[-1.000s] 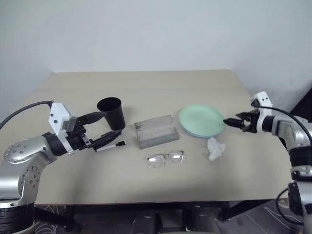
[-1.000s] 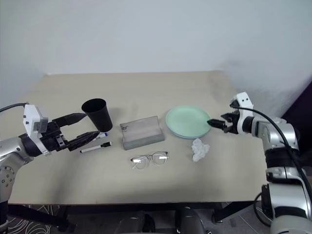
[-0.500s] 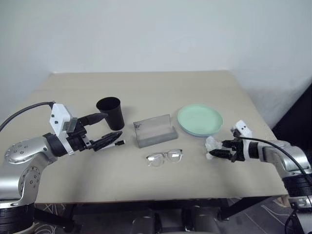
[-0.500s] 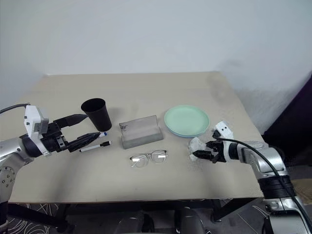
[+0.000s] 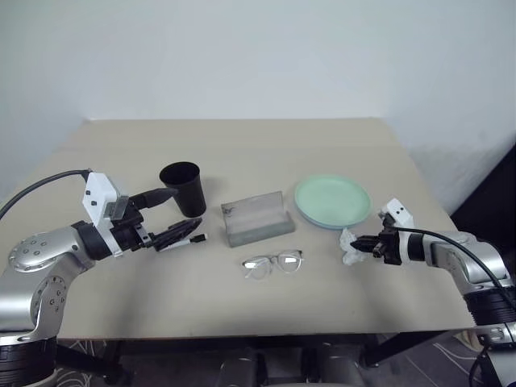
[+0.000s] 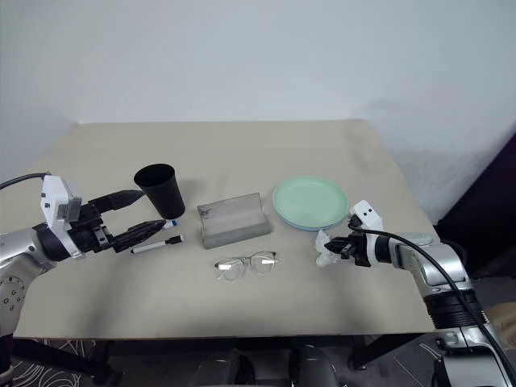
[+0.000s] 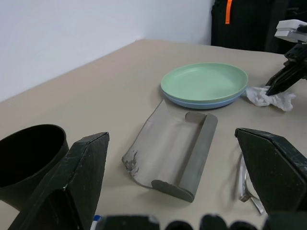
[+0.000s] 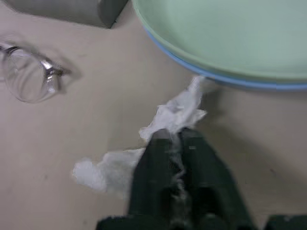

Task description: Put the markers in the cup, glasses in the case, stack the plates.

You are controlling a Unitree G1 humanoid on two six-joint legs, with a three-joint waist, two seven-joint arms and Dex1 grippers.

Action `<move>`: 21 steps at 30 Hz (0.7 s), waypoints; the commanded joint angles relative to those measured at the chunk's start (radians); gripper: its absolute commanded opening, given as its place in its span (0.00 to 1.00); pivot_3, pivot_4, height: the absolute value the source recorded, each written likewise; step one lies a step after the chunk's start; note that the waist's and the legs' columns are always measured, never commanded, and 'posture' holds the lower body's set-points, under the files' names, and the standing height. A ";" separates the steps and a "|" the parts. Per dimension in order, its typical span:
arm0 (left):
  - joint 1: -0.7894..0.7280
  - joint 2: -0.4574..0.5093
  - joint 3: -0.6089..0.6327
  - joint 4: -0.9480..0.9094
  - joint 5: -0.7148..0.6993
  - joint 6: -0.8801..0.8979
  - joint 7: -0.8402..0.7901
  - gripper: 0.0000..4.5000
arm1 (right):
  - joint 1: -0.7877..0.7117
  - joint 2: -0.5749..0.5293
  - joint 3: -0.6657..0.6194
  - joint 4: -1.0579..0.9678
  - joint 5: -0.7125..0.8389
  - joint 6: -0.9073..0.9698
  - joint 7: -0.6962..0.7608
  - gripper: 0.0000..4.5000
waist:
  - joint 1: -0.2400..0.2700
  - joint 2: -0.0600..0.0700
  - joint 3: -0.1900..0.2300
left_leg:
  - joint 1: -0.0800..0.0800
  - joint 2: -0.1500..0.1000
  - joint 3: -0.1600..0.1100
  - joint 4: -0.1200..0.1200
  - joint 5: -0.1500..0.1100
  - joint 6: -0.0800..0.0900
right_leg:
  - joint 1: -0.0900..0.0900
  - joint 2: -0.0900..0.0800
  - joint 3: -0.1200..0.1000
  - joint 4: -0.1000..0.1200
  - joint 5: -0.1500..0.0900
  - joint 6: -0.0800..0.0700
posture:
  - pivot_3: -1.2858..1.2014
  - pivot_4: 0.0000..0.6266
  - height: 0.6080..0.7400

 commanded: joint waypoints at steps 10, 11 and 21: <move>-0.034 0.010 -0.002 -0.005 0.003 -0.017 0.005 1.00 | -0.304 0.094 -0.107 0.160 0.060 -0.115 -0.037 0.01 | 0.010 -0.001 0.001 | 0.001 0.002 0.001 0.000 0.001 -0.002 | -0.002 0.001 -0.002 0.002 0.000 0.000 | 0.52 0.00 0.94; -0.038 0.009 -0.006 -0.003 0.004 -0.017 0.005 1.00 | -0.342 0.111 -0.099 0.223 0.030 -0.146 -0.071 0.01 | 0.010 -0.001 0.001 | 0.003 0.002 0.002 0.000 0.001 -0.002 | -0.001 0.002 -0.002 0.002 0.000 0.000 | 0.52 0.00 0.94; -0.040 -0.018 -0.058 -0.042 0.017 -0.015 0.034 1.00 | -0.510 0.227 -0.045 0.671 -0.152 -0.383 -0.190 0.21 | 0.013 -0.001 0.000 | -0.003 -0.002 0.005 -0.002 0.004 -0.008 | -0.005 0.002 0.003 0.004 0.004 0.001 | 0.52 0.00 0.94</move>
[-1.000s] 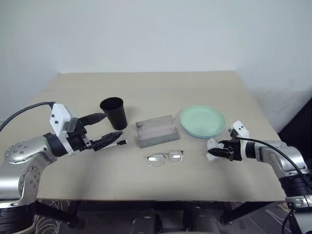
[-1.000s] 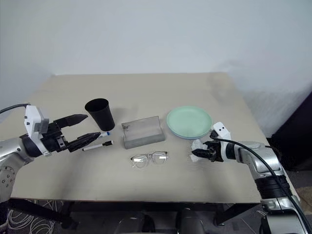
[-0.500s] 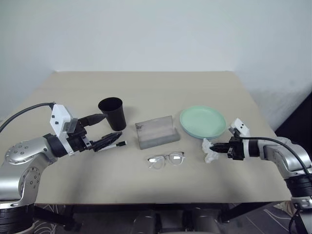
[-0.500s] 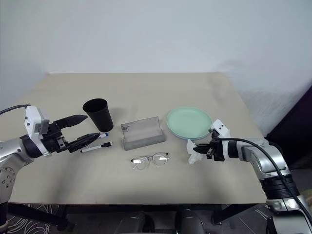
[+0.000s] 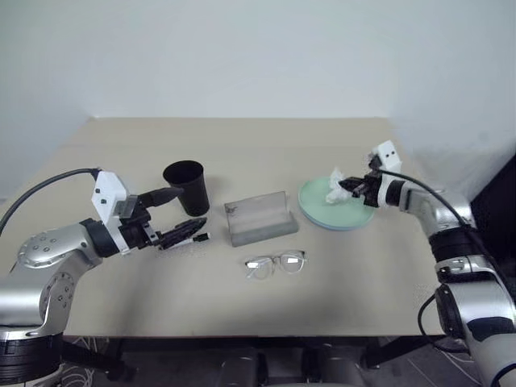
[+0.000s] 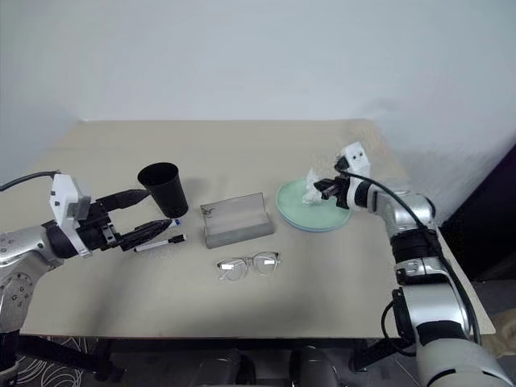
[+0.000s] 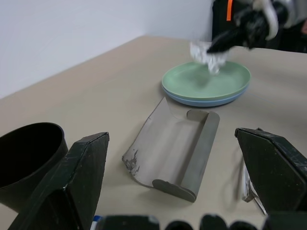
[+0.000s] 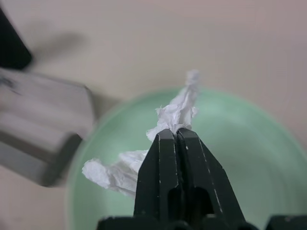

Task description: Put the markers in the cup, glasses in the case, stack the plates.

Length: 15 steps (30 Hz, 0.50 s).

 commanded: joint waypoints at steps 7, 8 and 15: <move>-0.054 -0.010 -0.074 -0.053 0.046 -0.034 0.036 1.00 | -0.046 -0.045 -0.046 -0.032 -0.019 -0.064 0.035 0.72 | -0.003 0.001 0.000 | -0.004 0.000 0.000 0.000 0.000 -0.001 | -0.003 0.001 -0.001 0.000 0.001 0.000 | 0.52 0.00 0.94; -0.074 -0.006 -0.092 -0.045 0.066 -0.045 0.037 1.00 | -0.040 -0.058 -0.051 -0.066 -0.013 -0.063 0.048 0.79 | -0.003 0.001 0.000 | -0.004 0.000 -0.001 0.001 0.001 -0.001 | -0.002 0.001 -0.002 0.000 0.001 0.000 | 0.52 0.00 0.94; -0.304 0.007 -0.283 0.015 0.203 -0.027 0.033 1.00 | 0.037 -0.222 -0.046 -0.355 0.101 0.018 0.372 1.00 | 0.005 0.001 0.000 | -0.003 0.000 -0.003 0.004 -0.002 0.007 | 0.000 0.001 -0.002 -0.001 0.001 0.000 | 0.52 0.00 0.94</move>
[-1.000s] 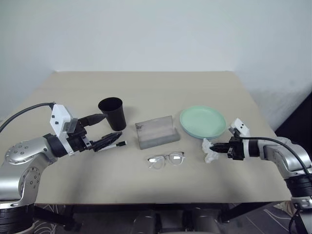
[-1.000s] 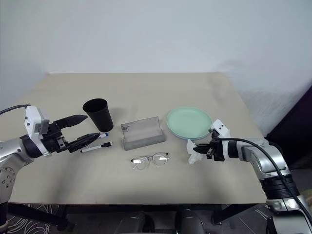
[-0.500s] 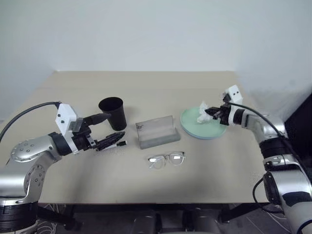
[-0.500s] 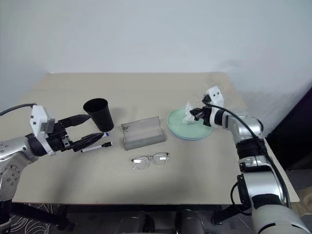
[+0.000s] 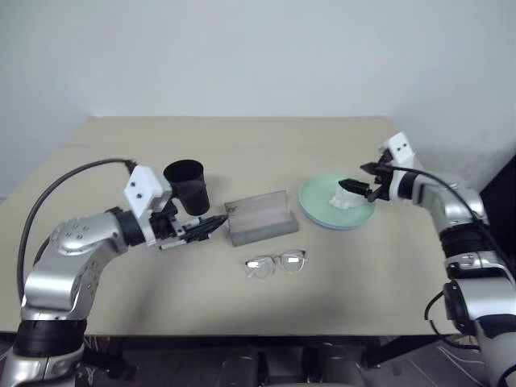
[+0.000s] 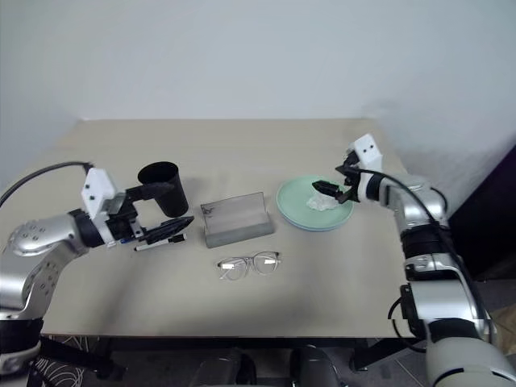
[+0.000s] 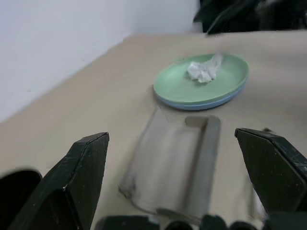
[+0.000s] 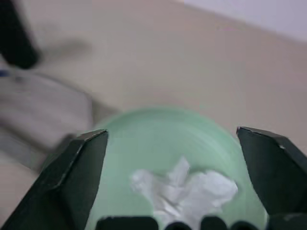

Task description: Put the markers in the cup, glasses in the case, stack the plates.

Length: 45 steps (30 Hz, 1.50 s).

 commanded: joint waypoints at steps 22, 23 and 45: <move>-0.587 -0.139 -0.724 0.164 0.343 0.431 -0.176 1.00 | 0.061 -0.172 -0.010 -0.268 0.132 0.095 0.328 1.00 | -0.003 0.000 0.001 | -0.003 0.000 -0.003 0.004 0.000 0.001 | -0.001 0.000 0.001 0.002 0.001 0.002 | 0.52 0.00 0.94; -0.591 -0.144 -0.739 0.168 0.346 0.432 -0.187 1.00 | 0.067 -0.175 -0.014 -0.276 0.135 0.099 0.323 1.00 | -0.002 -0.001 0.001 | -0.003 0.000 -0.003 0.004 0.000 0.001 | -0.001 0.000 0.001 0.002 0.001 0.002 | 0.52 0.00 0.94; -0.646 -0.205 -0.866 0.278 0.508 0.280 -0.339 1.00 | 0.164 -0.190 -0.048 -0.403 0.184 0.151 0.244 1.00 | -0.001 0.000 0.001 | -0.004 -0.001 -0.003 0.008 -0.001 0.004 | 0.000 -0.001 0.002 0.002 0.001 0.001 | 0.52 0.00 0.94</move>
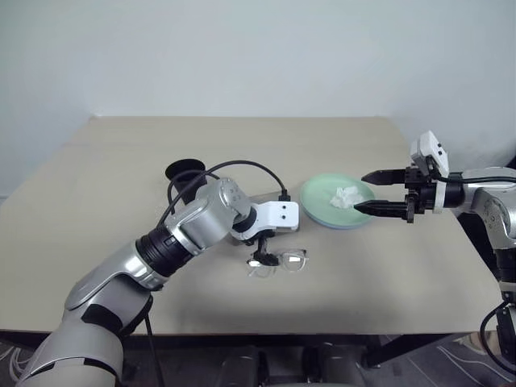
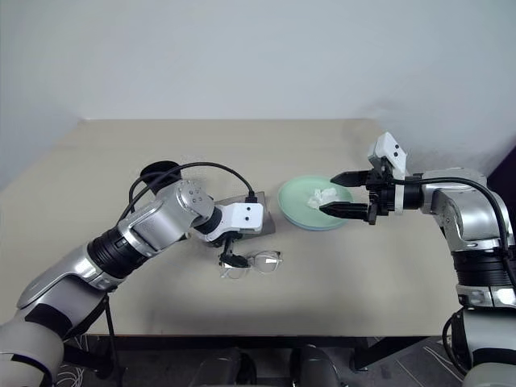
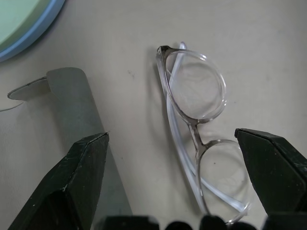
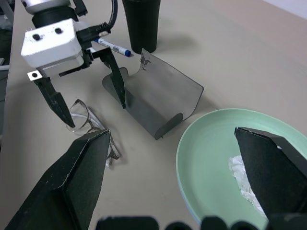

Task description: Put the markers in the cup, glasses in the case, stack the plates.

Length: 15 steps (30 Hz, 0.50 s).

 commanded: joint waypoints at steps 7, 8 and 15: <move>-0.044 -0.050 0.015 0.061 0.064 -0.058 -0.024 1.00 | -0.002 -0.015 -0.034 -0.043 0.024 0.001 -0.016 1.00 | 0.000 0.000 0.000 | -0.001 0.000 0.000 0.002 0.000 0.001 | 0.000 0.000 0.000 0.000 0.000 0.000 | 0.52 0.00 0.94; -0.043 -0.053 0.016 0.064 0.067 -0.060 -0.027 1.00 | -0.001 -0.014 -0.034 -0.045 0.025 0.001 -0.017 1.00 | 0.000 0.000 0.000 | -0.001 0.000 0.000 0.003 0.000 0.001 | 0.000 0.000 0.000 0.000 0.000 0.000 | 0.52 0.00 0.94; -0.033 -0.062 0.017 0.069 0.085 -0.070 -0.050 0.63 | 0.009 -0.015 -0.038 -0.058 0.034 0.004 -0.026 1.00 | 0.000 0.000 0.000 | -0.001 0.000 0.000 0.004 -0.001 0.001 | 0.000 0.000 0.000 0.000 0.000 0.001 | 0.52 0.00 0.94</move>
